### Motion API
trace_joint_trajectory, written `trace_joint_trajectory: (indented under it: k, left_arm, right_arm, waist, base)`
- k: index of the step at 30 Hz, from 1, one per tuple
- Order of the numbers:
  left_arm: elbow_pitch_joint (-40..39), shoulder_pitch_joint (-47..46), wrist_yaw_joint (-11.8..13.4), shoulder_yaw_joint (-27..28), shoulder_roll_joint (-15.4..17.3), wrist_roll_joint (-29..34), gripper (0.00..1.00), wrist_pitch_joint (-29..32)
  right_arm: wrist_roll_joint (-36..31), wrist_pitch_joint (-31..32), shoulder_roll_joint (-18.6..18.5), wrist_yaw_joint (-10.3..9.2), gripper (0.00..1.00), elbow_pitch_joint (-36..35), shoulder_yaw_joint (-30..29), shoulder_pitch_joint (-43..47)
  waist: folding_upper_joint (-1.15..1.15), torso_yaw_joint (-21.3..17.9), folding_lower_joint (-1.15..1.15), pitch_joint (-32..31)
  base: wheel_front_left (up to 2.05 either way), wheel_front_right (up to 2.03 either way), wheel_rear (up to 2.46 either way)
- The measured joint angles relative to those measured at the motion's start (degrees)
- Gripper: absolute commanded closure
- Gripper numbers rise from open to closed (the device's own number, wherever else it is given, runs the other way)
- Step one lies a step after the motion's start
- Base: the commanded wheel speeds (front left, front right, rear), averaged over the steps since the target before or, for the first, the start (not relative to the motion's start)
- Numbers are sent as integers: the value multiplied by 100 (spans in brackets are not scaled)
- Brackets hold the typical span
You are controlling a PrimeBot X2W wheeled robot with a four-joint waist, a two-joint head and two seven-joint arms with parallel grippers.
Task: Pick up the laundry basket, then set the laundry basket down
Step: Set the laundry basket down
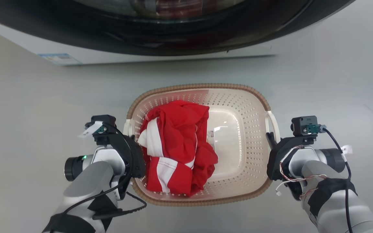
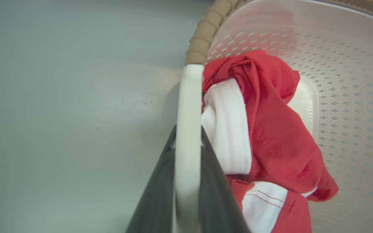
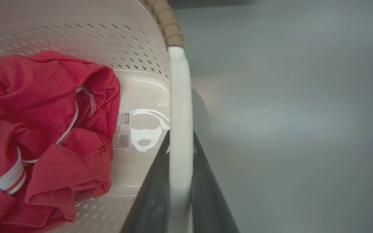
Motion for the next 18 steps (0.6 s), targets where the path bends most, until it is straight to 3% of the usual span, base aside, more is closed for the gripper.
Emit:
trace_joint_trajectory:
  k: [18]
  left_arm:
    - [133, -539, -1, 45, -18, 168, 100, -809]
  right_arm:
    - [-233, -612, -54, -92, 100, 4, 77, -534]
  waist:
    - [0, 77, 0, 1119]
  base:
    - [0, 0, 0]
